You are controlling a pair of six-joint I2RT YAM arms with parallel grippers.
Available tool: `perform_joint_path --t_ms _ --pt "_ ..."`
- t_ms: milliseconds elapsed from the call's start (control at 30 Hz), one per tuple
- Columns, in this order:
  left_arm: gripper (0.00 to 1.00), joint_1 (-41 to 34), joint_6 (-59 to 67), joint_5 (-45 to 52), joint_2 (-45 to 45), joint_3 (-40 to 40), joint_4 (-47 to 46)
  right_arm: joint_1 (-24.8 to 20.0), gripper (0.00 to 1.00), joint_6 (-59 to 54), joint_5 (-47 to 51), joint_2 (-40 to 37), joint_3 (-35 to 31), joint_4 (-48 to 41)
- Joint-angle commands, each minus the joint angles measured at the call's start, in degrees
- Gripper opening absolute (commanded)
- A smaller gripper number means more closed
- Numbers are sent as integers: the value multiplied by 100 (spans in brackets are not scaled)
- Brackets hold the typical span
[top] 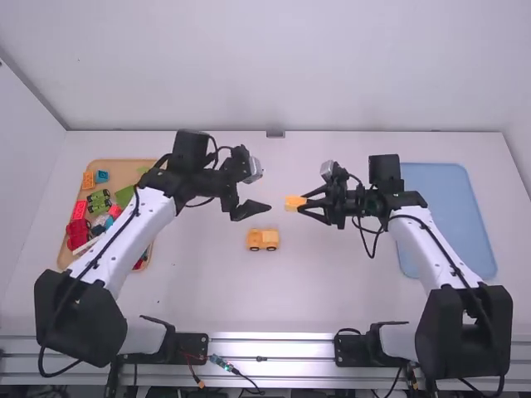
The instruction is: Assemble lego blocks to make yellow taxi
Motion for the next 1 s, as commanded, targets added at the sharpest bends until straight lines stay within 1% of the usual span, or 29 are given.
perform_joint_path --t_ms 0,33,167,267,400,500,533,633,733,800,867,933,967 --pt "99 79 37 1362 49 -120 -90 35 24 -780 -116 -123 149 -11" --pt "99 55 6 1521 145 -123 -110 94 23 -992 -111 -123 149 -17" --pt "99 -39 -57 1580 301 -123 -162 229 24 -1355 -155 -123 149 0" --pt "99 -103 174 1659 298 -123 -289 308 24 -1366 -111 -123 149 15" --pt "99 -105 301 1648 298 -123 -444 295 24 -1366 -179 -123 149 13" --pt "99 -105 480 1493 298 -123 -540 297 24 -1202 -192 -123 149 55" --pt "99 -105 817 1274 298 -123 -656 304 24 -789 -195 -123 149 177" --pt "99 -103 950 723 296 -123 -606 289 22 573 -155 -123 149 581" --pt "99 -66 625 343 288 -123 -359 256 25 1244 -155 -123 149 826" --pt "99 -52 347 234 288 -123 -162 260 25 1510 -155 -123 149 905" --pt "99 -63 37 -133 288 -123 83 269 25 1873 -170 -123 149 944" --pt "99 -50 -501 -328 288 -123 253 256 21 2190 -146 -123 149 942" --pt "99 -55 -510 -330 288 -123 264 256 21 2208 -146 -123 149 940"
